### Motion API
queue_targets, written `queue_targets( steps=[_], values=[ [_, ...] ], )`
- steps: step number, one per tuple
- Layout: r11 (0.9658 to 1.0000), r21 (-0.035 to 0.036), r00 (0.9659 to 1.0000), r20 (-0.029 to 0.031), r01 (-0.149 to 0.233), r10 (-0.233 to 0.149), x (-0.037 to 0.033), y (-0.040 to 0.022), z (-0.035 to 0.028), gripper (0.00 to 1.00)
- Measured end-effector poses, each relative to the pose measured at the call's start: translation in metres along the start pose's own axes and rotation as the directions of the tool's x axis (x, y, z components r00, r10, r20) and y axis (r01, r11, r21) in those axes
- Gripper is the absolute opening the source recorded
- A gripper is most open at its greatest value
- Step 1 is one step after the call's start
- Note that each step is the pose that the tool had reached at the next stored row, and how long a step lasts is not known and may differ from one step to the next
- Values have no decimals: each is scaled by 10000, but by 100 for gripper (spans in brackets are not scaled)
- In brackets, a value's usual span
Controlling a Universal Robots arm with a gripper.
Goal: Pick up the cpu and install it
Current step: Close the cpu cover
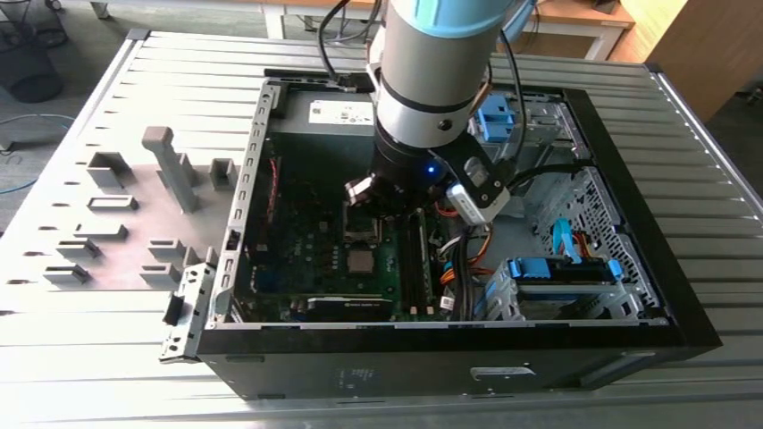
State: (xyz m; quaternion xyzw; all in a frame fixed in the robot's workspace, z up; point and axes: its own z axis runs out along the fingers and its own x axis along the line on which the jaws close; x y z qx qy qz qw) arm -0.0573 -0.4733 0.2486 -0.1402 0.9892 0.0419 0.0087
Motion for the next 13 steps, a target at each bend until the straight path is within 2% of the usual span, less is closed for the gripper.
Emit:
queue_targets(
  steps=[7, 13],
  values=[
    [10000, -1, 10000, 0, 2, -2, -83, 130, 89, 11],
    [10000, -3, 10000, -3, 43, -43, -117, 203, 187, 11]
  ],
)
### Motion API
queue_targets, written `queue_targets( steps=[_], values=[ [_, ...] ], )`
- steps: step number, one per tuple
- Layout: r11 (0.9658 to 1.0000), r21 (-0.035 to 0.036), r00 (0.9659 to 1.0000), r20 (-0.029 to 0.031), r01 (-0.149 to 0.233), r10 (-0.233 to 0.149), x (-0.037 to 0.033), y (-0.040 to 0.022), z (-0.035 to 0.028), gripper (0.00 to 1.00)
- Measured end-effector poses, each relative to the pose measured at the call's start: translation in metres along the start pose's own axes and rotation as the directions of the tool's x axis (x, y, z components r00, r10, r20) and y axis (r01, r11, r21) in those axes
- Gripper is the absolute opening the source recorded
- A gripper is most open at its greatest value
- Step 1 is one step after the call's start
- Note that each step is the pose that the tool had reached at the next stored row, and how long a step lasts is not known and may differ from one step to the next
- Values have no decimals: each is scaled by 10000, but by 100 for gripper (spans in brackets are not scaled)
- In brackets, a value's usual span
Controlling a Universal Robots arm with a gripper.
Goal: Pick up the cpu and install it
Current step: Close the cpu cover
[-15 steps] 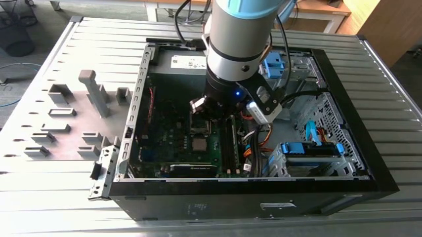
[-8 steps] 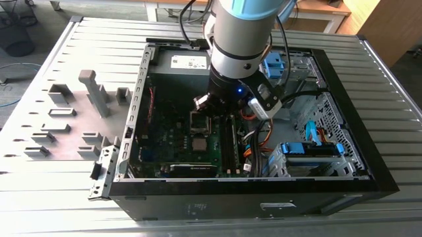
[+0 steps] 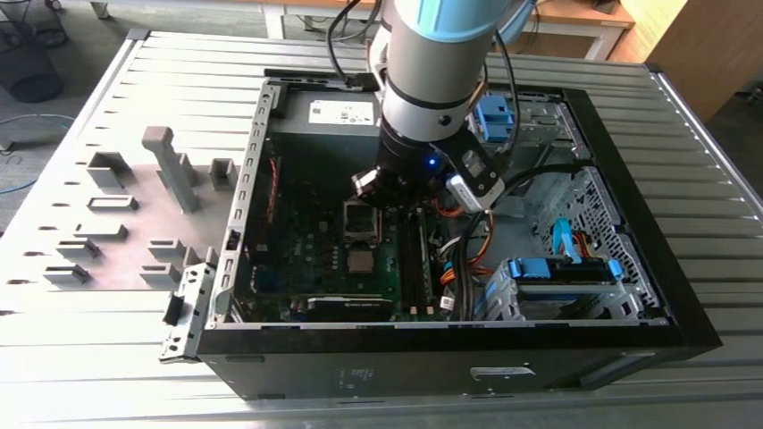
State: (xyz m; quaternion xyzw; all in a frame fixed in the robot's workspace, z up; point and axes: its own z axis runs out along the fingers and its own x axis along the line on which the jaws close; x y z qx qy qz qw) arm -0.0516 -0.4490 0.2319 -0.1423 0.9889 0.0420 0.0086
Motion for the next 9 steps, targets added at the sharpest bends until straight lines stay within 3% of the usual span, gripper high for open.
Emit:
queue_targets(
  steps=[9],
  values=[
    [9981, -17, 9981, -52, 622, -622, -11, 39, 85, 11]
  ],
)
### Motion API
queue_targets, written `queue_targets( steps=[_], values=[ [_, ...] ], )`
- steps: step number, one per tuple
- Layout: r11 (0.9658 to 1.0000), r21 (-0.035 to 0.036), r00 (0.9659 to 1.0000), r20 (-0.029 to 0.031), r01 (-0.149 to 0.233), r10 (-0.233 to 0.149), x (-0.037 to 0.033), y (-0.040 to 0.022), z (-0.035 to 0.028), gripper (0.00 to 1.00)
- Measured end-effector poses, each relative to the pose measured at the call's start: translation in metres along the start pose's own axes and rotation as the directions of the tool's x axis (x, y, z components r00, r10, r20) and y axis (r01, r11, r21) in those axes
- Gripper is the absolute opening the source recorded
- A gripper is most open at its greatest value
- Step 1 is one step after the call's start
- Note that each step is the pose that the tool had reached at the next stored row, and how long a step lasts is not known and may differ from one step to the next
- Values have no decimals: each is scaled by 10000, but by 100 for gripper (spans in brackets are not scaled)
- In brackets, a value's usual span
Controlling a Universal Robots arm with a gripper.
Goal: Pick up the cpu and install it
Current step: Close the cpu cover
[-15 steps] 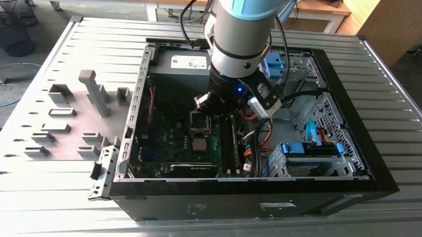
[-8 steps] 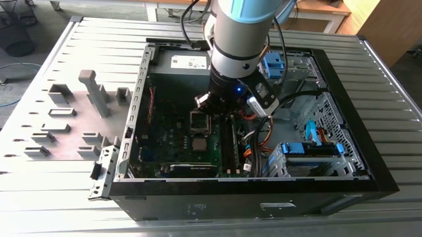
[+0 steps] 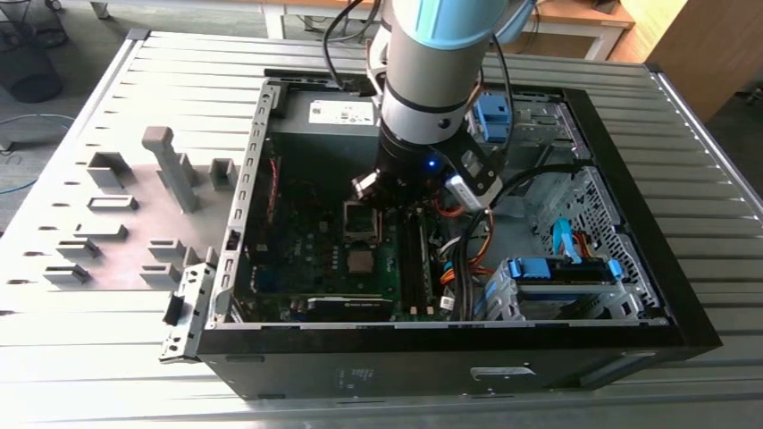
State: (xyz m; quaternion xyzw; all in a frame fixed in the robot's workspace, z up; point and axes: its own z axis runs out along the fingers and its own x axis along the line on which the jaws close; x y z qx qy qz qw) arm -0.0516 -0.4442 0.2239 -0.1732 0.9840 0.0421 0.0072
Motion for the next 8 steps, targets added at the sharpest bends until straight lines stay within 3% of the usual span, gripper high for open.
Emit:
queue_targets(
  steps=[8],
  values=[
    [9998, -7, 9998, -16, 212, -212, -28, 53, 31, 11]
  ],
)
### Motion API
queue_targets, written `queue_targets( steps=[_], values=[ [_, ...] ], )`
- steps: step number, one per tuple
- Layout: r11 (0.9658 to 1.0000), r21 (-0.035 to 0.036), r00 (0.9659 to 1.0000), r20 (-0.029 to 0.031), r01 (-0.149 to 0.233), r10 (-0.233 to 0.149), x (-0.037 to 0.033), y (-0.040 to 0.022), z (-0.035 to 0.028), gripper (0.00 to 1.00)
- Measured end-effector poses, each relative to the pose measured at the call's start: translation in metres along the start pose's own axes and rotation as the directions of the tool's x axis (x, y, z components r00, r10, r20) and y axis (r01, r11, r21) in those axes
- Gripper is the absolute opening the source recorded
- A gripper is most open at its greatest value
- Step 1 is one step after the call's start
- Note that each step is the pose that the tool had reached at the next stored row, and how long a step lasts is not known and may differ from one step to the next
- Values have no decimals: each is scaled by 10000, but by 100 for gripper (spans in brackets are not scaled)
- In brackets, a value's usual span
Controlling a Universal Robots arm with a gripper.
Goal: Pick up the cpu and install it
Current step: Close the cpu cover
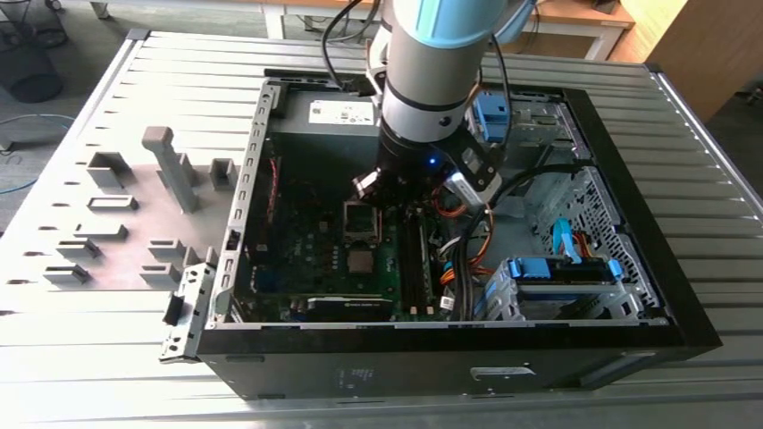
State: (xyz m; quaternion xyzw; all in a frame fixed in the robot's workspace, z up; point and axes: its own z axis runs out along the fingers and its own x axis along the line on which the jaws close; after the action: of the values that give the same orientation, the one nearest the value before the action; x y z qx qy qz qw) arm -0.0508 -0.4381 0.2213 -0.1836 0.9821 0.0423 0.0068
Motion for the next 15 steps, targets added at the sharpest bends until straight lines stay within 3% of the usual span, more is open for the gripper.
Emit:
queue_targets(
  steps=[8, 15],
  values=[
    [10000, -6, 10000, -3, 57, -57, -12, 29, 67, 11],
    [10000, -12, 10000, 0, 56, -56, -13, 38, 72, 11]
  ],
)
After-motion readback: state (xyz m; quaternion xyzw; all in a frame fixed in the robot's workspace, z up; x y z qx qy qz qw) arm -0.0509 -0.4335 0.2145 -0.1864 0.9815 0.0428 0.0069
